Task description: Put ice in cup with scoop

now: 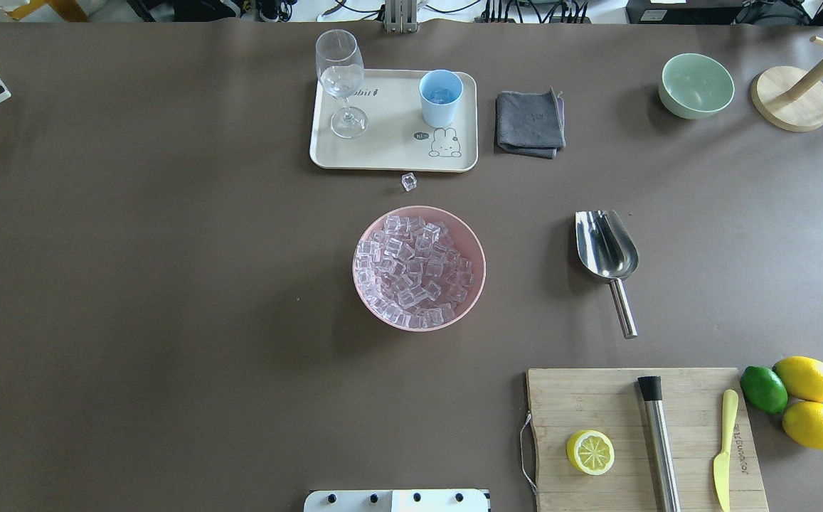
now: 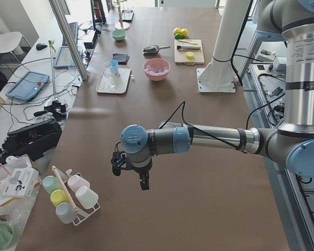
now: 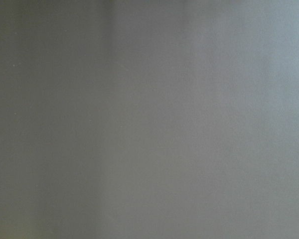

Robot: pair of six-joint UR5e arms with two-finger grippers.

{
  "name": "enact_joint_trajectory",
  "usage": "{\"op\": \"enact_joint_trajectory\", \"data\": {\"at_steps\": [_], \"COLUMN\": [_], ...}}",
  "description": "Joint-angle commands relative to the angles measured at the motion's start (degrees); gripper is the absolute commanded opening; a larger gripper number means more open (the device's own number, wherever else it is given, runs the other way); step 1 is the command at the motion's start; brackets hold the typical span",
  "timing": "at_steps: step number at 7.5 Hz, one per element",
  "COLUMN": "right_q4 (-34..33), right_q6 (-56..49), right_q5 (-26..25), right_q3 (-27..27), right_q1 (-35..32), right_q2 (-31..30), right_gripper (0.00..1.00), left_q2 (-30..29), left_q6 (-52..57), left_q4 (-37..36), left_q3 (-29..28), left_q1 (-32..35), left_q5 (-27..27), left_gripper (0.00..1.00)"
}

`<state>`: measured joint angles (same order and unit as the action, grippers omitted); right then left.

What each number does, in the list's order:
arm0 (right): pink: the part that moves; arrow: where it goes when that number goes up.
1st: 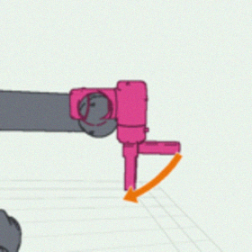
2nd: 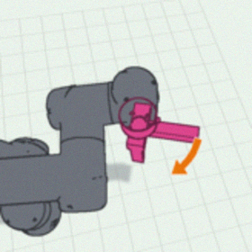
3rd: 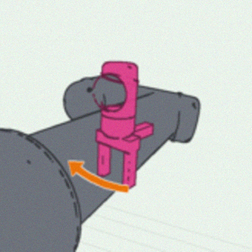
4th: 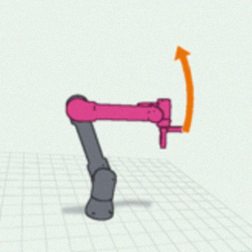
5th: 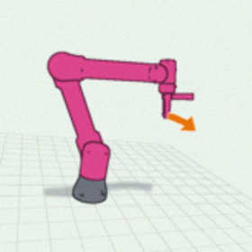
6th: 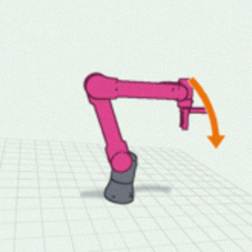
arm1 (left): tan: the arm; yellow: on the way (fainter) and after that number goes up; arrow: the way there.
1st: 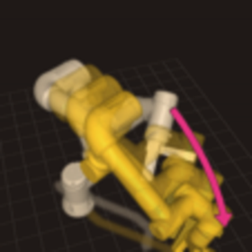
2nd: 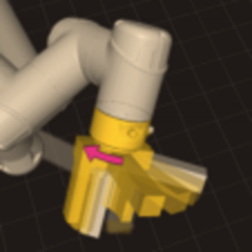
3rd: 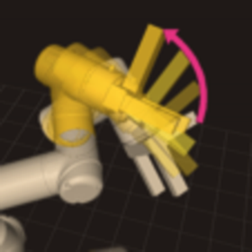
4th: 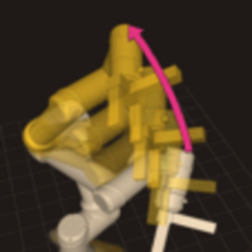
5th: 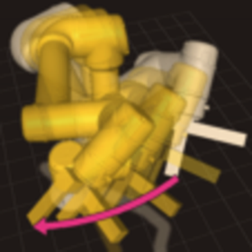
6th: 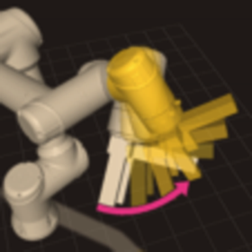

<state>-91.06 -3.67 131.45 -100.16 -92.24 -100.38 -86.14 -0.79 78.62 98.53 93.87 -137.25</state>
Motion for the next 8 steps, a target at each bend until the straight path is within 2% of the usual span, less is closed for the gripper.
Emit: {"op": "enact_joint_trajectory", "data": {"at_steps": [1,8], "right_q4": [0.2,0.2], "right_q6": [0.1,0.1], "right_q5": [0.2,0.1], "right_q3": [-0.1,0.1], "right_q1": [0.0,0.0], "right_q2": [0.2,0.3], "right_gripper": [0.99,0.99], "left_q2": [-0.1,0.0], "left_q6": [-0.1,0.1], "left_q4": [0.0,0.0], "left_q3": [0.3,0.3], "left_q1": [-0.1,0.6], "left_q5": [0.4,0.6], "left_gripper": [0.98,0.98]}}
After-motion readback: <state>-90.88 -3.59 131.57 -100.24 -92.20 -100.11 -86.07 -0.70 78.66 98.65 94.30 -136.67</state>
